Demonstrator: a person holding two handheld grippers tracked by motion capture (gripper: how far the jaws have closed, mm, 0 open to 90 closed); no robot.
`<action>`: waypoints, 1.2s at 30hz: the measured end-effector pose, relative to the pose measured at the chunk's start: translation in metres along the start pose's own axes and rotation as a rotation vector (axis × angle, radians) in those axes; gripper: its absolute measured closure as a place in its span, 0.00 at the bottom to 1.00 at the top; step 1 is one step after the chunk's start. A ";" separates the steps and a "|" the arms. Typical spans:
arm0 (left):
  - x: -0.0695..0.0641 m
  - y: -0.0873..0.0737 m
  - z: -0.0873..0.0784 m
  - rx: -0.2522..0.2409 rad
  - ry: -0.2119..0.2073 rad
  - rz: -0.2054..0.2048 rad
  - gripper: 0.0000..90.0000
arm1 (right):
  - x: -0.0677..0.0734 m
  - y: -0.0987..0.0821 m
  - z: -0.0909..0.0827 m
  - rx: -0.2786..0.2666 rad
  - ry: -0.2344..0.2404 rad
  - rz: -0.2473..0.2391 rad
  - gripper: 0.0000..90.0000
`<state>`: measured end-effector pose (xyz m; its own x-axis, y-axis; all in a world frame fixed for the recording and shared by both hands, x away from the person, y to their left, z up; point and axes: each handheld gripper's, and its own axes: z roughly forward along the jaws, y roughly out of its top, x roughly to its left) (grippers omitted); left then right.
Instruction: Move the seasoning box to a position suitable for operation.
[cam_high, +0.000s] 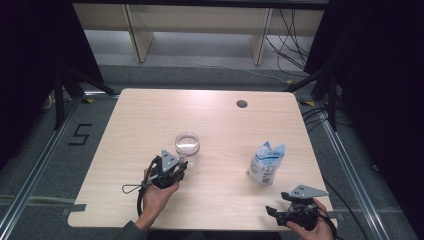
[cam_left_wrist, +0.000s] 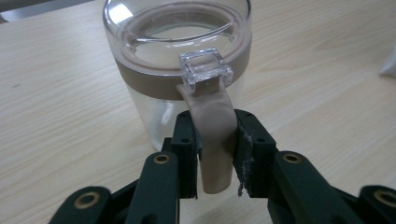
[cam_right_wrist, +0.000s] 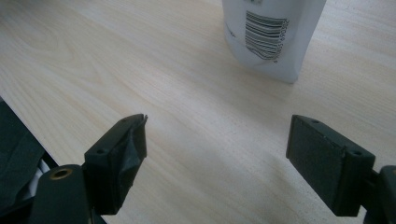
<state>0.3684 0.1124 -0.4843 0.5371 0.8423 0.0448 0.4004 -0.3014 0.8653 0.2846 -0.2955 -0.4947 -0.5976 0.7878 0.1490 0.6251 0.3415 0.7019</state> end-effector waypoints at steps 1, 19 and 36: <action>0.001 0.000 -0.001 0.012 -0.005 -0.004 0.79 | -0.002 0.000 0.000 -0.005 0.000 -0.018 0.24; -0.010 -0.009 -0.017 0.022 -0.201 0.060 0.81 | 0.000 0.000 0.000 0.003 0.001 0.002 0.24; -0.027 -0.017 -0.030 0.024 -0.475 0.177 0.81 | 0.001 0.000 0.000 0.002 0.002 0.002 0.24</action>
<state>0.3252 0.1083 -0.4849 0.8745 0.4827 -0.0477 0.2872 -0.4361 0.8528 0.2838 -0.2945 -0.4942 -0.5976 0.7874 0.1514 0.6270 0.3412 0.7003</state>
